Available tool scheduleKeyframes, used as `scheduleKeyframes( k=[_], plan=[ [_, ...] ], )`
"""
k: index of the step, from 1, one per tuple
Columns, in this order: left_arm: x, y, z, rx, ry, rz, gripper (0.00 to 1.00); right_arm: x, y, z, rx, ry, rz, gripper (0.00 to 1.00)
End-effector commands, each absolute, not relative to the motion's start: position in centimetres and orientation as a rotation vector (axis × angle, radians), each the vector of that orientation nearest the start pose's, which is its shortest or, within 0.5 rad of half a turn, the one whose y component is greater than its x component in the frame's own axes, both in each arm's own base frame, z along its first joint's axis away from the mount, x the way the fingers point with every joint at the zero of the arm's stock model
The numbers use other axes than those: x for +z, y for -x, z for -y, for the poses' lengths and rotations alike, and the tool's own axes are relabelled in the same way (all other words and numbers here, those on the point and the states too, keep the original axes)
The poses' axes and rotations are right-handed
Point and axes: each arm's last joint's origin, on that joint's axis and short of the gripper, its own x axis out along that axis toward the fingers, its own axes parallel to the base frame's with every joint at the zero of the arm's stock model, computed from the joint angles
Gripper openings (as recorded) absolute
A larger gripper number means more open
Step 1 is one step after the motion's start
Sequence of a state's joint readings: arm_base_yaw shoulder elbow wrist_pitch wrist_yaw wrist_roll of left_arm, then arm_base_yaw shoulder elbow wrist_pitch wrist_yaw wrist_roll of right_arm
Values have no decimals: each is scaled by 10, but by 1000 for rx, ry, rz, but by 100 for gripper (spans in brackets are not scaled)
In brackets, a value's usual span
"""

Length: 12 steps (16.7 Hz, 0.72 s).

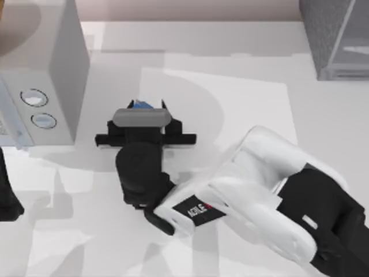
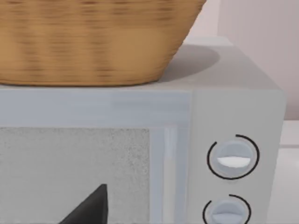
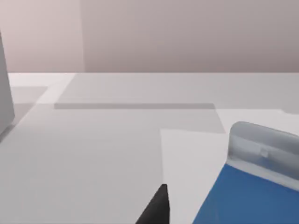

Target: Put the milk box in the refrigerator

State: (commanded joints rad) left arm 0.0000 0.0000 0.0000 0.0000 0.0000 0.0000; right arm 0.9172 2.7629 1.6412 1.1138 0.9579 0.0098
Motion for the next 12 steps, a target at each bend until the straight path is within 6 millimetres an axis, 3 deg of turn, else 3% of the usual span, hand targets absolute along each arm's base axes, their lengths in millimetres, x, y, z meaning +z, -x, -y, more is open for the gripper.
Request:
scheduleKeyframes(
  k=[6,8,12],
  plan=[
    [160,-106,1,0,0,0,100,4,-327,-400,-6,23,-14,0],
    [160,-106,1,0,0,0,100,18,-329,-401,-6,25,-16,0],
    [160,-106,1,0,0,0,100,71,-332,-405,-7,1,-2,0]
  ],
)
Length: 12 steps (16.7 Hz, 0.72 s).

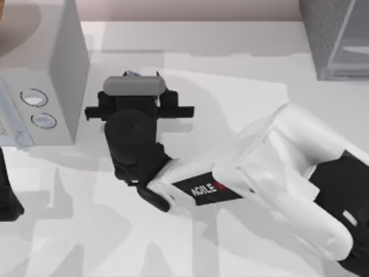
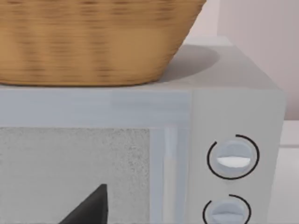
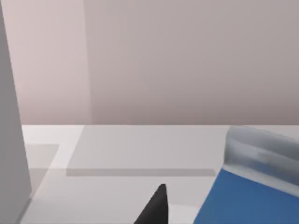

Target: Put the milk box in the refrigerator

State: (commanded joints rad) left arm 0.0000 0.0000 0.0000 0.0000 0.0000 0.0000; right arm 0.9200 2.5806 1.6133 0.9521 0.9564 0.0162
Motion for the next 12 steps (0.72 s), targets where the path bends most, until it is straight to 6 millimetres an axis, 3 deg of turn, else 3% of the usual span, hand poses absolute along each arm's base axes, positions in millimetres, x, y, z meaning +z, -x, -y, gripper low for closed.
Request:
scheduleKeyframes(
  k=[6,8,12],
  plan=[
    [160,-106,1,0,0,0,100,140,-330,-402,-7,-5,3,0],
    [160,-106,1,0,0,0,100,151,-328,-401,-6,-3,1,0],
    [160,-106,1,0,0,0,100,152,-328,-401,-6,-2,1,0]
  ],
)
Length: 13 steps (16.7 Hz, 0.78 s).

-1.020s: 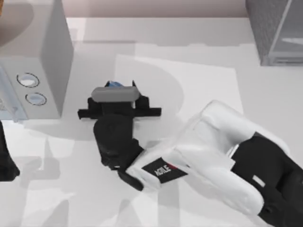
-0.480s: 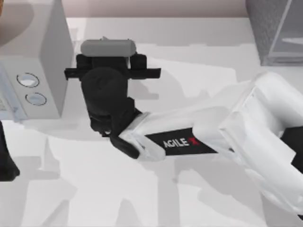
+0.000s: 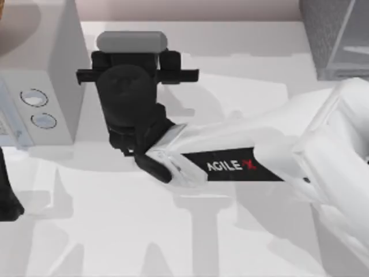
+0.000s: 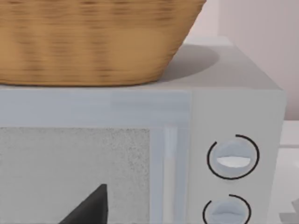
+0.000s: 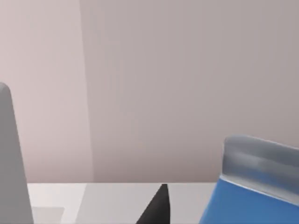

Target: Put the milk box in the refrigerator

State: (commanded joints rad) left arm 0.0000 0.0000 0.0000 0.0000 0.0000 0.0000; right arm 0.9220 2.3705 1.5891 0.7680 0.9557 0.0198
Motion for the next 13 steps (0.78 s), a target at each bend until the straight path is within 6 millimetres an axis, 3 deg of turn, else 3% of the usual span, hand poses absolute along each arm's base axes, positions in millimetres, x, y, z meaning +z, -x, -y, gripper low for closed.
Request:
scheduleKeyframes(
  k=[3,6,10,13],
  plan=[
    [160,-106,1,0,0,0,100,153,-330,-398,-5,3,-3,0],
    [160,-106,1,0,0,0,100,163,-337,-370,9,57,-45,0],
    [160,-106,1,0,0,0,100,200,-340,-294,35,98,-118,0],
    [160,-106,1,0,0,0,100,234,-319,-216,49,92,-162,0]
  ],
)
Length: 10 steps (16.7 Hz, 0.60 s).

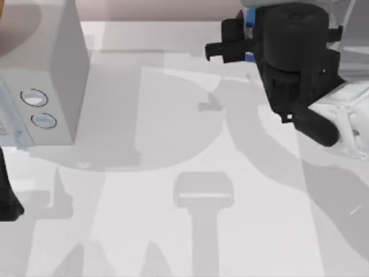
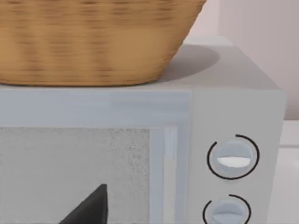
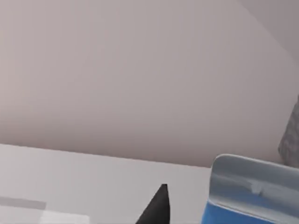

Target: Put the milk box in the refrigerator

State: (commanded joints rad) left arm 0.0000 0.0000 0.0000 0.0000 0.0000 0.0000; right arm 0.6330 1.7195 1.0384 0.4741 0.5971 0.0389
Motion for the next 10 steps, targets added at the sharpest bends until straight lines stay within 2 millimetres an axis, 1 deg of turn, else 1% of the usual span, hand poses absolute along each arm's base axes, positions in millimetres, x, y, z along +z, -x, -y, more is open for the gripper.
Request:
scheduleKeyframes(
  k=[1,3,5,7,8,10],
  plan=[
    [160,-106,1,0,0,0,100,243,-306,-189,52,85,-172,0],
    [160,-106,1,0,0,0,100,255,-275,-138,56,63,-180,0],
    [160,-106,1,0,0,0,100,259,-238,-94,56,37,-171,0],
    [160,-106,1,0,0,0,100,252,-199,-60,52,15,-150,0],
    [160,-106,1,0,0,0,100,245,-182,-46,48,5,-136,0],
    [160,-106,1,0,0,0,100,226,-152,-27,40,-8,-107,0]
  ],
)
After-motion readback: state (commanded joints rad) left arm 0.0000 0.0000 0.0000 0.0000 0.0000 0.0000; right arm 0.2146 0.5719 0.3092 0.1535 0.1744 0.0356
